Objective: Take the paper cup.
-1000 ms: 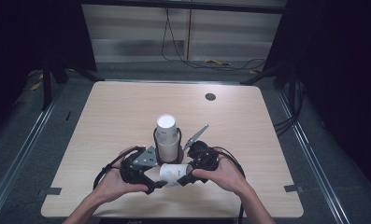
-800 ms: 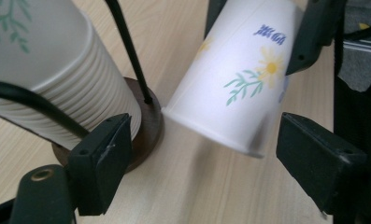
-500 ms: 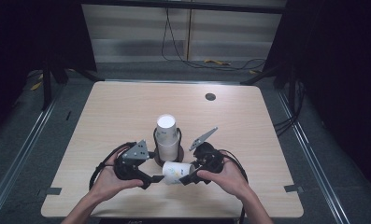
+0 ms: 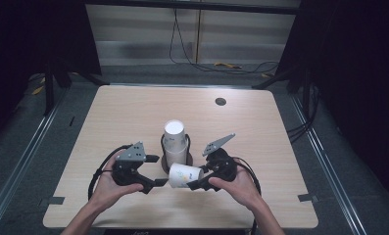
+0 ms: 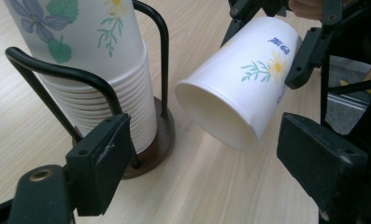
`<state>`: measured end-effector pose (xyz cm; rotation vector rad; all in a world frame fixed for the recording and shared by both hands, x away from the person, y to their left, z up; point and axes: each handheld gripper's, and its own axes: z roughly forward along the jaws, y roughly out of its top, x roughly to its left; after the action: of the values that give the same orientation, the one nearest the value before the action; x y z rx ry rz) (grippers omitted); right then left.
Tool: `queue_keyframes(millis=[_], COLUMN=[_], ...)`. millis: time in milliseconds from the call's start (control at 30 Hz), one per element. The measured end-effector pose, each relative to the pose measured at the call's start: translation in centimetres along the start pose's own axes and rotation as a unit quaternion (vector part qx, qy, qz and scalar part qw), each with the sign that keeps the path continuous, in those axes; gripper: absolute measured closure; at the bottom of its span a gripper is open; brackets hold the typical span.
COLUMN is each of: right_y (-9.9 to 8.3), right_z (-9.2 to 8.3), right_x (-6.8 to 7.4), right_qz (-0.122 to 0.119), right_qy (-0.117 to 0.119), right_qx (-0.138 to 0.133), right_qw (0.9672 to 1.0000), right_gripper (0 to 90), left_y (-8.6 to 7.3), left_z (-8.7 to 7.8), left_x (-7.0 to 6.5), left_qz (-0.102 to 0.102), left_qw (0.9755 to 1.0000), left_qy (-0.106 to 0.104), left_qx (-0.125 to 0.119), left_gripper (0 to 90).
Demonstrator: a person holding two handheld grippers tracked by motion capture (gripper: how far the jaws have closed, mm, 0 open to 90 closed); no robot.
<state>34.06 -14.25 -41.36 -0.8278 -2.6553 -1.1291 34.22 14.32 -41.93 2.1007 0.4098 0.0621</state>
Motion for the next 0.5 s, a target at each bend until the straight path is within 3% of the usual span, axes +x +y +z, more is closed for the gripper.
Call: queue_keyframes(millis=[500], right_y=[-0.05], right_z=[-0.08], right_x=[0.23], right_qz=[-0.021], right_qy=[0.016], right_qx=[-0.052], right_qw=[0.9983], right_gripper=[36.2], left_y=[0.20], left_z=[-0.65], left_x=[-0.12], left_qz=[-0.008], left_qw=[0.9996], left_qy=[-0.005], left_qx=[-0.028], left_gripper=[16.3])
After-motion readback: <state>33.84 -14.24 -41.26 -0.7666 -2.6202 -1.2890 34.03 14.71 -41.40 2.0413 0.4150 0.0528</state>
